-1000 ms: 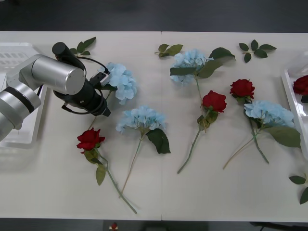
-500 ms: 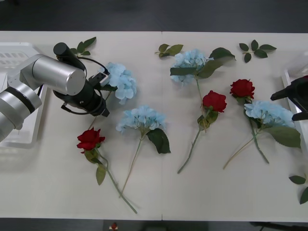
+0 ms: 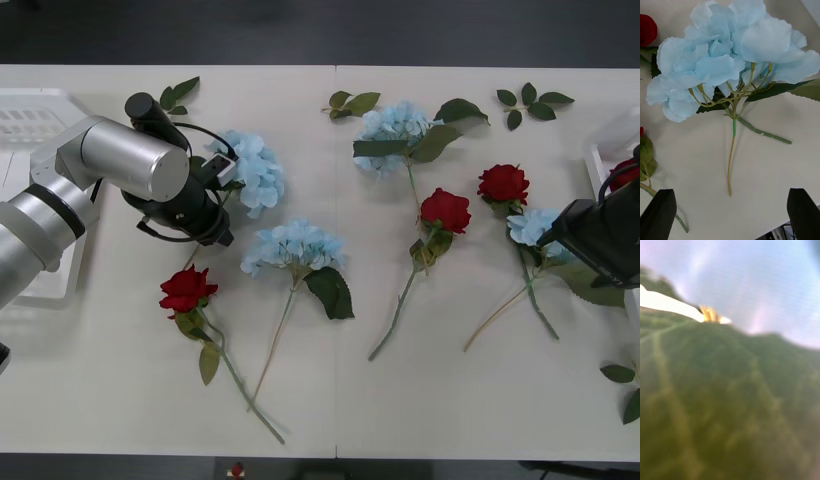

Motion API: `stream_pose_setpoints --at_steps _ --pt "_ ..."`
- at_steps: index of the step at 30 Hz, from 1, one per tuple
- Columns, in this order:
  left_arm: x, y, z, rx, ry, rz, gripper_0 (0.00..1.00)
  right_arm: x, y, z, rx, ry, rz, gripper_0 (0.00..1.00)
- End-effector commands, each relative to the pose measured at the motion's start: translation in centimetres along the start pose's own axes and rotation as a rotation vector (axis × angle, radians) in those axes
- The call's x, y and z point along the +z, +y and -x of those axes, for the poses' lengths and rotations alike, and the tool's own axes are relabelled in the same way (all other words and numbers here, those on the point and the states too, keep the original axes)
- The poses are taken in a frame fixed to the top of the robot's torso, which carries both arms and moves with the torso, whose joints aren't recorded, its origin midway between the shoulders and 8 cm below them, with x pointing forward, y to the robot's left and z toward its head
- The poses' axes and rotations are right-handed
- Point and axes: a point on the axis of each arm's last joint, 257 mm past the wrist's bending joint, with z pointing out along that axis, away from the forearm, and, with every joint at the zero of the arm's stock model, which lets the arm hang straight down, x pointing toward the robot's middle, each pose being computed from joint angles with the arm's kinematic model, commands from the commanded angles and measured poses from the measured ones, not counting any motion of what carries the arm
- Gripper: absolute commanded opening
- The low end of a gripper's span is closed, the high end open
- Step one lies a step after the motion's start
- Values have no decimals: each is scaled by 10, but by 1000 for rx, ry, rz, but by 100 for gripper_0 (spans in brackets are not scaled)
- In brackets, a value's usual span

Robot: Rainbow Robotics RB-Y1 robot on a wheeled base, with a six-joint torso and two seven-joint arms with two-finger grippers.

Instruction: Put the red flowers into the right box and the blue flowers into the left box

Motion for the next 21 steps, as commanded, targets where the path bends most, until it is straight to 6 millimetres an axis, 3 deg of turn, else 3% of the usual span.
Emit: stream_pose_setpoints --at_steps 1,2,4,13,21 --pt "-5 3 8 -20 -15 8 38 17 10 -13 90 -14 23 86" --pt "-5 3 8 -20 -14 7 20 22 11 -15 97 -23 29 86" --pt "-6 3 8 -19 -15 7 0 30 11 -18 102 -30 38 86" --pt "-6 4 8 -18 -16 13 0 61 -8 -21 56 -75 36 86" --pt "-7 6 13 -12 -26 22 0 78 -9 -8 61 -104 72 86"
